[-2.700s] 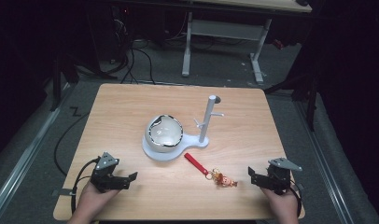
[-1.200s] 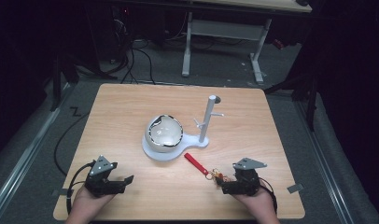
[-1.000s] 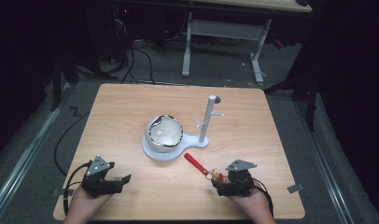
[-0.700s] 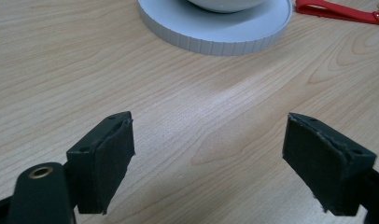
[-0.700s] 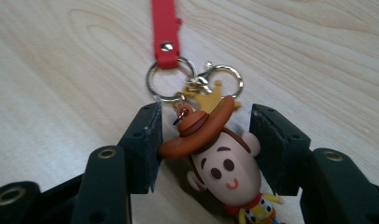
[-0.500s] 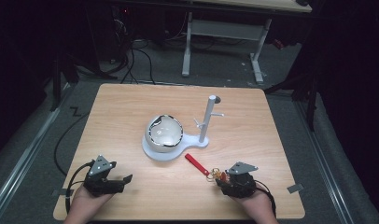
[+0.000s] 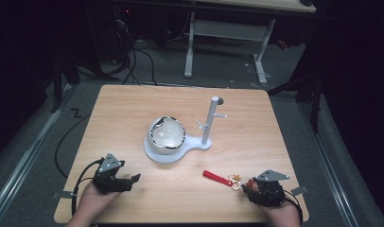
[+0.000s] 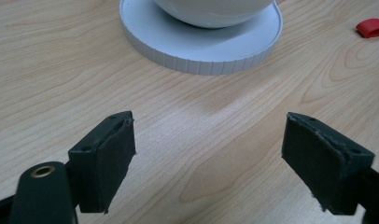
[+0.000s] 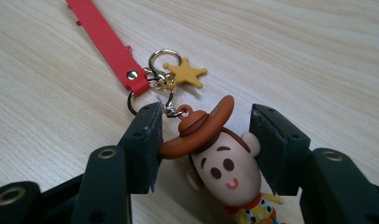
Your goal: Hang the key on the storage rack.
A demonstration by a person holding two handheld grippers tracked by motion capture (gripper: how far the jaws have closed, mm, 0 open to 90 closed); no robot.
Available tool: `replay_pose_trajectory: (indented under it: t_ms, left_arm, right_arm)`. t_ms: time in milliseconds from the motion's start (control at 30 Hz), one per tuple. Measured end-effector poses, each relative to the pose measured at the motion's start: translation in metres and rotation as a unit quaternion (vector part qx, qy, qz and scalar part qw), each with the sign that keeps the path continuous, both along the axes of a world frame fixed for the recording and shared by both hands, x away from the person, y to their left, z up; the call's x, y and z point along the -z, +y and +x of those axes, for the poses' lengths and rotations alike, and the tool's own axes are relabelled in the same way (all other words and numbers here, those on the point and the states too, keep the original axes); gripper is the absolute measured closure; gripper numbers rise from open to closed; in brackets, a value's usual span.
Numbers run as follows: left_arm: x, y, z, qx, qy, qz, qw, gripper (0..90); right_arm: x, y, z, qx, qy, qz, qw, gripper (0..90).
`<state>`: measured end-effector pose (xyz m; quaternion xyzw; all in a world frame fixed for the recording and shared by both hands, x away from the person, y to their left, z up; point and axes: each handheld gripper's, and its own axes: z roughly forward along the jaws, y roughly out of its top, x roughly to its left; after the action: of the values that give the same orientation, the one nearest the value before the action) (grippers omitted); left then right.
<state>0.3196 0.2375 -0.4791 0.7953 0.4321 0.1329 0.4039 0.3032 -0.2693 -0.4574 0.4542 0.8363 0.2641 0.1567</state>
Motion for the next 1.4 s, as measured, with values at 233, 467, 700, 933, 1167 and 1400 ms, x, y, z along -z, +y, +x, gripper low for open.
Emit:
replay_pose_trajectory:
  t_ms: [233, 467, 700, 933, 1167, 1400]
  left_arm:
    - [0.000, -0.002, 0.002, 0.003, 0.004, -0.003, 1.0000, 18.3]
    - [-0.005, 0.001, 0.001, 0.000, -0.004, -0.011, 0.9999, 19.2]
    - [-0.005, 0.005, -0.002, -0.004, 0.002, -0.021, 0.9998, 20.0]
    - [-0.005, 0.010, -0.007, -0.014, -0.001, -0.016, 0.9998, 20.8]
    - [-0.002, 0.019, -0.015, -0.025, 0.009, -0.018, 0.9995, 22.8]
    - [-0.004, 0.026, -0.024, -0.035, 0.006, -0.016, 0.9992, 27.4]
  right_arm:
    - [0.009, -0.003, 0.000, 0.004, 0.028, -0.011, 0.9995, 44.7]
    - [0.004, 0.001, 0.001, 0.004, 0.019, 0.005, 0.9998, 34.2]
    - [-0.006, 0.008, 0.002, -0.002, -0.001, 0.016, 0.9999, 32.3]
    - [-0.013, 0.017, 0.003, -0.022, -0.017, 0.020, 0.9994, 32.1]
    - [-0.018, 0.035, 0.008, -0.057, -0.020, 0.019, 0.9980, 32.7]
    - [-0.016, 0.050, 0.015, -0.082, -0.010, 0.020, 0.9963, 38.2]
